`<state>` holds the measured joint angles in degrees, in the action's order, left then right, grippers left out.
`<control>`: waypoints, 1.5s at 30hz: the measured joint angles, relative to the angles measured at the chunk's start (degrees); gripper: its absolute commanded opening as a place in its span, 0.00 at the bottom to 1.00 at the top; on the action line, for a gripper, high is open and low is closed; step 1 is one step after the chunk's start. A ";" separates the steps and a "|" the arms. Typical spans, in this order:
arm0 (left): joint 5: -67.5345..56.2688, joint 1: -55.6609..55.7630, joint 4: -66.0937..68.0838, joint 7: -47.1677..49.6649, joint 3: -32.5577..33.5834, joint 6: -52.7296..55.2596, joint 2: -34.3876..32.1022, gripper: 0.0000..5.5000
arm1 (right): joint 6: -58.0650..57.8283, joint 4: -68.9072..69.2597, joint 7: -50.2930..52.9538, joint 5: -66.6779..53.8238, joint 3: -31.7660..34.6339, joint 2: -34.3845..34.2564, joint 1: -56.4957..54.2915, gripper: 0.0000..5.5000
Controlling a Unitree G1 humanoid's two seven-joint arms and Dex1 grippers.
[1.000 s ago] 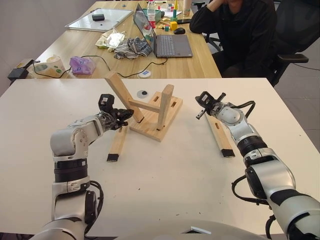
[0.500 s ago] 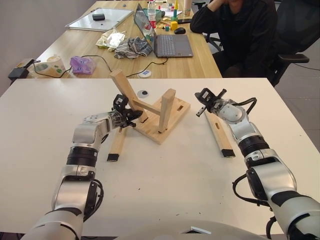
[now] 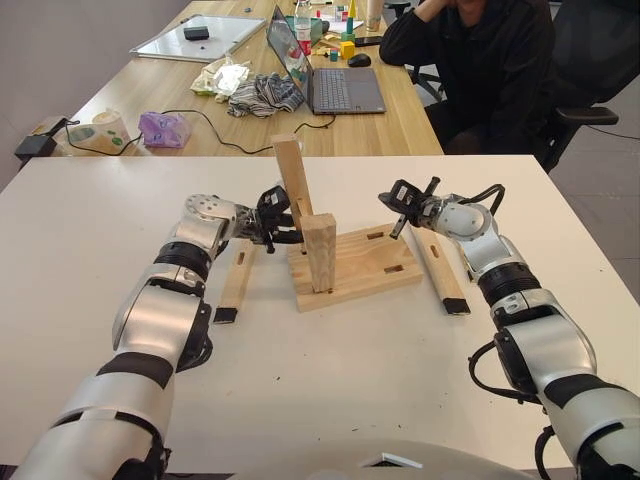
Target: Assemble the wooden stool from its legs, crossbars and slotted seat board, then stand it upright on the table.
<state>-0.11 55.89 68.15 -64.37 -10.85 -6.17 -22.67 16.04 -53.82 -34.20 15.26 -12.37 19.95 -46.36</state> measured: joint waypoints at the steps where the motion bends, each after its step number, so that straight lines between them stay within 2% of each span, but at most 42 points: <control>1: 0.18 0.46 0.13 2.55 0.88 -0.53 -0.89 0.36 | -0.11 -2.66 0.45 0.52 -0.78 -1.18 -1.31 0.00; 4: -2.32 0.16 -6.94 5.95 6.24 -0.25 -7.36 0.36 | -1.15 -12.41 4.57 5.07 -3.74 -1.42 -5.77 0.00; 6: -5.70 -4.77 -18.29 3.06 7.75 4.55 -8.26 0.28 | -1.20 -15.89 6.36 5.90 -4.52 -1.58 -6.94 0.00; 9: -10.75 -17.18 -39.10 -1.14 8.21 17.34 -11.40 0.18 | -1.70 -18.72 9.06 6.80 -4.58 -1.52 -8.35 0.00; 11: -13.72 -25.17 -53.68 -4.81 8.37 26.30 -17.30 0.11 | -2.29 -20.65 10.47 7.65 -4.73 -1.67 -8.48 0.00; 12: -14.27 -26.60 -56.91 -5.47 8.48 28.28 -18.97 0.05 | -2.60 -21.07 10.79 7.82 -4.84 -1.73 -8.53 0.00; 13: -16.02 -29.24 -65.23 -7.84 8.87 33.89 -24.33 0.01 | -2.89 -22.20 11.26 8.53 -5.50 -2.80 -8.93 0.00; 15: -18.79 -32.20 -74.17 -10.89 8.08 39.40 -28.20 0.01 | -2.87 -22.64 11.62 9.05 -5.75 -4.68 -9.67 0.00; 18: -20.15 -36.45 -80.71 -10.78 2.12 44.07 -27.55 0.01 | -2.93 -23.04 14.25 9.22 -5.59 -5.80 -10.45 0.00; 24: -9.10 -35.07 -74.81 7.62 -9.22 44.76 -13.67 0.01 | -6.03 -23.34 8.36 13.46 -9.88 -5.57 -11.45 0.00; 27: -2.62 -33.88 -68.46 13.45 -11.87 43.45 -12.70 0.01 | -6.56 -22.46 1.40 14.28 -12.23 -5.09 -12.74 0.00; 34: 2.08 -28.38 -56.50 18.26 -9.52 40.66 -12.71 0.01 | 0.25 -15.78 -20.84 11.46 -13.93 -0.66 -11.60 0.00; 37: 2.47 -26.13 -49.86 21.65 -7.89 38.15 -10.43 0.01 | -0.26 -2.46 -34.76 3.65 -12.65 1.54 -5.67 0.00; 41: 2.11 -21.67 -40.12 25.64 -5.32 32.97 -4.45 0.01 | -16.79 26.87 -53.05 -9.50 -14.75 1.43 8.65 0.00; 43: 1.00 -20.13 -35.84 26.62 -3.44 30.56 -1.64 0.01 | -26.20 41.08 -55.87 -13.72 -14.88 3.80 13.98 0.00; 45: 0.79 -19.63 -35.15 26.45 -2.71 29.63 -1.17 0.01 | -28.29 44.71 -52.56 -14.29 -12.63 5.31 14.48 0.00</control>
<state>0.68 36.26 33.00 -37.92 -13.56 23.46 -23.84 -12.25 -9.11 -86.76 0.97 -25.00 25.27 -31.88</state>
